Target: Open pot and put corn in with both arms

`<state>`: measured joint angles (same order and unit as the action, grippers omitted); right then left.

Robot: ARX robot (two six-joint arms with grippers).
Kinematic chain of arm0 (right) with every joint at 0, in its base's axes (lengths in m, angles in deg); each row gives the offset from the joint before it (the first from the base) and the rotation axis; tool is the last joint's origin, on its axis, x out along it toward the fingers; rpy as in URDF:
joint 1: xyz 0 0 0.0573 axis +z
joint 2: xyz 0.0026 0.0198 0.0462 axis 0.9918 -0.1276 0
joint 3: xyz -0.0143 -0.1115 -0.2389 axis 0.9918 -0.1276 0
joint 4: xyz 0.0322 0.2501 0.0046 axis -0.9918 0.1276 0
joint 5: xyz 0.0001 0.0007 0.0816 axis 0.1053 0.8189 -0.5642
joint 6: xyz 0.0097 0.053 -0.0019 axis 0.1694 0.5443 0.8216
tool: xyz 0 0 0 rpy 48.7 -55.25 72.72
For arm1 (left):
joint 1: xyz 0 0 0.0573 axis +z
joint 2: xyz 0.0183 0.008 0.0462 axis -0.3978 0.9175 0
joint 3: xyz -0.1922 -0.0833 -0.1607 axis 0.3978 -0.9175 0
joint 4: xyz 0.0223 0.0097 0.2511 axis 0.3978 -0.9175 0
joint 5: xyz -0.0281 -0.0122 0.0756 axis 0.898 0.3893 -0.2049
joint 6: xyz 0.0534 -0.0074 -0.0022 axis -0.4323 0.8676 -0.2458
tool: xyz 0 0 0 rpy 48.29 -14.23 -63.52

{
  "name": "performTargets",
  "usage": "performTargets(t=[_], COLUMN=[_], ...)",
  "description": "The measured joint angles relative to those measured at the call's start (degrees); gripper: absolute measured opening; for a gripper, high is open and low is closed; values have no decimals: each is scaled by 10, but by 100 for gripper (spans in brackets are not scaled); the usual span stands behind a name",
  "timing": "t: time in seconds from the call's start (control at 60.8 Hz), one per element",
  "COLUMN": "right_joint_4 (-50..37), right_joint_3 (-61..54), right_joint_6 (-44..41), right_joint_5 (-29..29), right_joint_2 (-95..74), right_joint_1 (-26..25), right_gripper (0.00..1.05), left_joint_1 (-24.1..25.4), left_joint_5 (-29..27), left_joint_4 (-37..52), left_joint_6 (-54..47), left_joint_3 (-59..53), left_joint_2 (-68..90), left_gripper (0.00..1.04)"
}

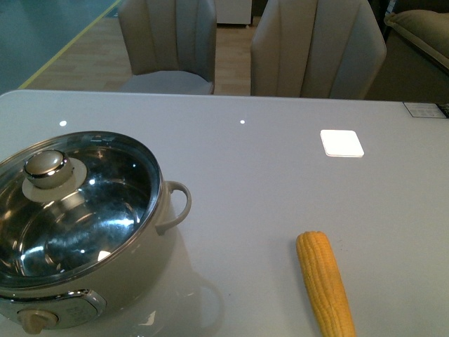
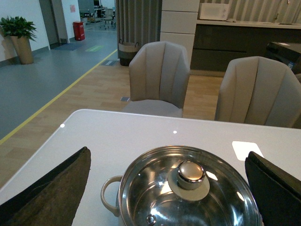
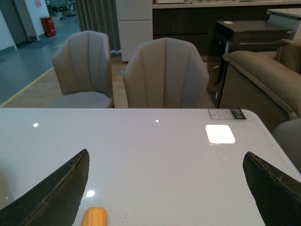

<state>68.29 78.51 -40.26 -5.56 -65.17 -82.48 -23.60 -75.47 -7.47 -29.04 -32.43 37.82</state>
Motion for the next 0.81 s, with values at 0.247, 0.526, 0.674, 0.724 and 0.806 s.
performTargets(t=[0.247,0.526,0.674,0.724,0.806], right_joint_4=[0,0,0,0,0], right_joint_3=[0,0,0,0,0], right_joint_6=[0,0,0,0,0], right_joint_5=[0,0,0,0,0], right_joint_2=[0,0,0,0,0], right_joint_1=[0,0,0,0,0], right_gripper=[96,96,96,96,96], left_joint_1=[12,12,-28,-35,-47], left_joint_5=[45,55,29,27,17], left_joint_4=[-106,-47,89,131,185], left_joint_6=[12,12,-3,-2,-2], left_joint_3=[33,58,89,104,137], left_joint_2=[56,177,356,421,523], left_gripper=[98,98,98,98,98])
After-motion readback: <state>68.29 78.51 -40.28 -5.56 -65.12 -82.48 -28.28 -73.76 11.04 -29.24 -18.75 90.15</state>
